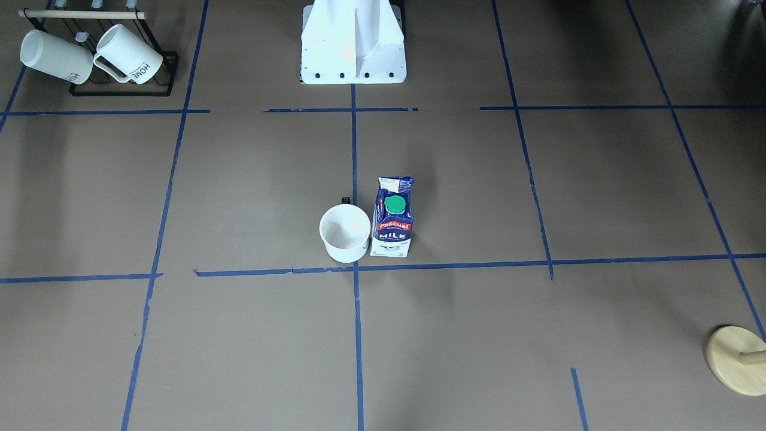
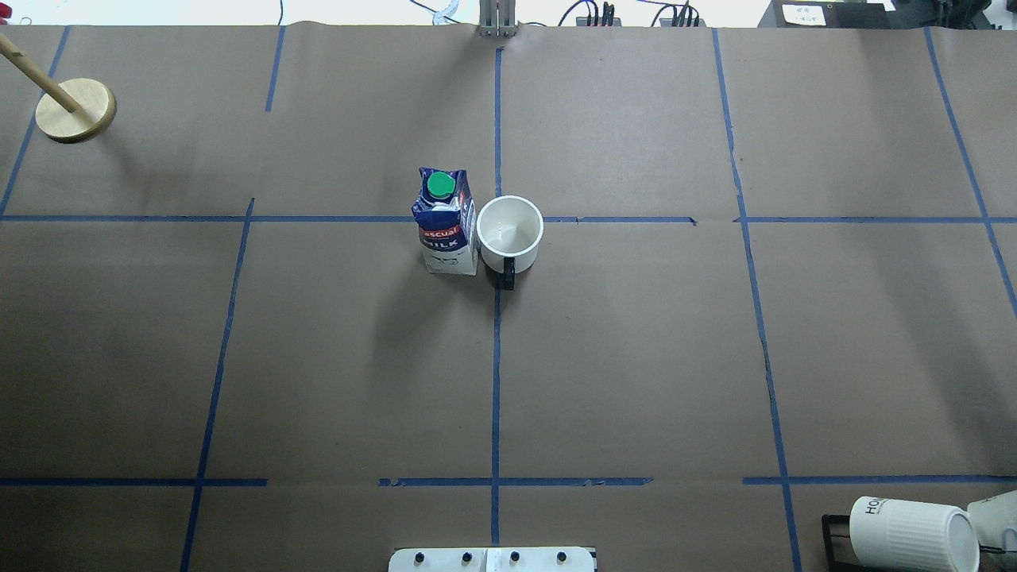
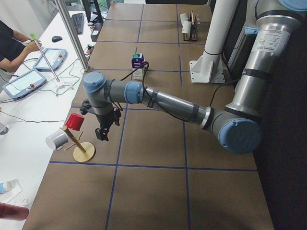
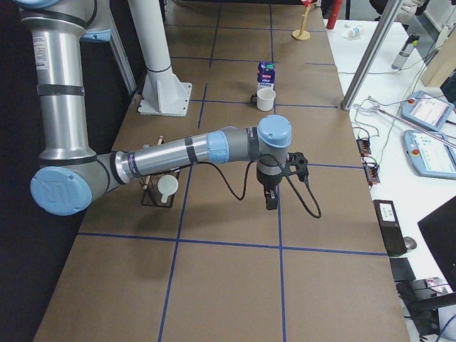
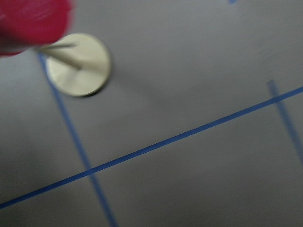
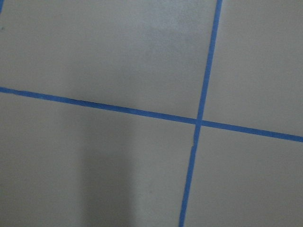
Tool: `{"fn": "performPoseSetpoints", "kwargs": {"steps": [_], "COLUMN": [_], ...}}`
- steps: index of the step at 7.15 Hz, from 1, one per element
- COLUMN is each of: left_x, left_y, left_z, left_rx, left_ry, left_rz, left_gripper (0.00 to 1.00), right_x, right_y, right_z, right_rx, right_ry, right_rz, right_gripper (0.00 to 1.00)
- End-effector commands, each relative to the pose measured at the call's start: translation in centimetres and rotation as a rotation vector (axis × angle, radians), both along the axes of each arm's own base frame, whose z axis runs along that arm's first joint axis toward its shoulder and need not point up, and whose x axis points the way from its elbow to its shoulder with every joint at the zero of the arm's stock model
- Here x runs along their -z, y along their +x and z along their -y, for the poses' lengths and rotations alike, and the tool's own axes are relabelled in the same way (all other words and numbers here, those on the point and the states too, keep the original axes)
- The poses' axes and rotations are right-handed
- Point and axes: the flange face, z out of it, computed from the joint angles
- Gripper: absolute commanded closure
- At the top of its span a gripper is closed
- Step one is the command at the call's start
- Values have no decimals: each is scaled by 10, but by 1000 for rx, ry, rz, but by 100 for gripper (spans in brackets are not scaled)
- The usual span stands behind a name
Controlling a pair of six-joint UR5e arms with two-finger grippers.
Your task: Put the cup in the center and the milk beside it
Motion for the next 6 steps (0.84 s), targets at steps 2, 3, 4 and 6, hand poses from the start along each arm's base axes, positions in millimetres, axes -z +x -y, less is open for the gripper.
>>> {"fn": "performPoseSetpoints", "kwargs": {"steps": [2,3,4,6], "left_x": [-64,-70,-65,-81], "left_y": [-24,-22,-22,-20], "left_z": [-28,-41,-45,-64], "left_rx": [68,63,61,60], "left_ry": [-118,-120,-106,-137], "left_rz": [-1,-3,-2,-3], "left_gripper": [0,0,0,0], "right_x": [-13,-14,-17,-25], "right_y": [6,1,-4,-7], "right_z": [3,3,2,4], "right_rx": [43,49,59,63], "right_ry": [-70,-87,-93,-105], "right_rz": [-13,-9,-11,-7], "right_gripper": [0,0,0,0]}}
